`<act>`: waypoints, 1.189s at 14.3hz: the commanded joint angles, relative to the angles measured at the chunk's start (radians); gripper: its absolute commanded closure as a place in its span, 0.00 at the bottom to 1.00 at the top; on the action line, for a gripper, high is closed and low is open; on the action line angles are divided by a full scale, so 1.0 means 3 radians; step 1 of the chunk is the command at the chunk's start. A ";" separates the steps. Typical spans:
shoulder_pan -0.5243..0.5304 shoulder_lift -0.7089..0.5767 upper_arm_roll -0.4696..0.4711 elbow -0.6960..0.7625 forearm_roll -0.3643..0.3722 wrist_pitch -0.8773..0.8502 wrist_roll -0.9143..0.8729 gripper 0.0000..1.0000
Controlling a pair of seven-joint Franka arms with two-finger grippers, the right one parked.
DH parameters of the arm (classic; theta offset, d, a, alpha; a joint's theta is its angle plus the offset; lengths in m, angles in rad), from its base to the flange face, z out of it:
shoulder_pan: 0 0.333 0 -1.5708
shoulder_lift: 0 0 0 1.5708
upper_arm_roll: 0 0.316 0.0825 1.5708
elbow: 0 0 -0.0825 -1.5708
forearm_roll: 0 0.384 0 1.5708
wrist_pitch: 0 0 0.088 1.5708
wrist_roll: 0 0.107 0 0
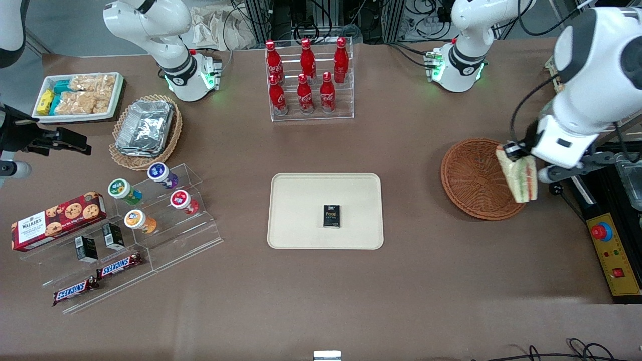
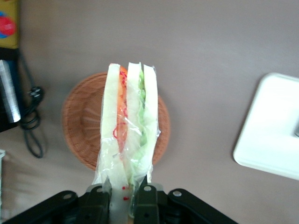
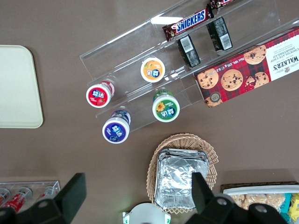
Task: Place sandwich from basket to tray
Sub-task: 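Lift the sandwich out of the basket with the left gripper, then carry the sandwich over the white tray beside the black packet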
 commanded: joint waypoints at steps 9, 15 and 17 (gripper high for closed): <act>-0.0602 0.1256 -0.0652 0.0314 0.0326 0.0856 -0.0675 1.00; -0.0847 0.1798 -0.0636 0.0248 0.0699 0.1173 -0.0833 1.00; -0.0914 0.1952 -0.0631 0.0248 0.0750 0.1322 -0.0981 1.00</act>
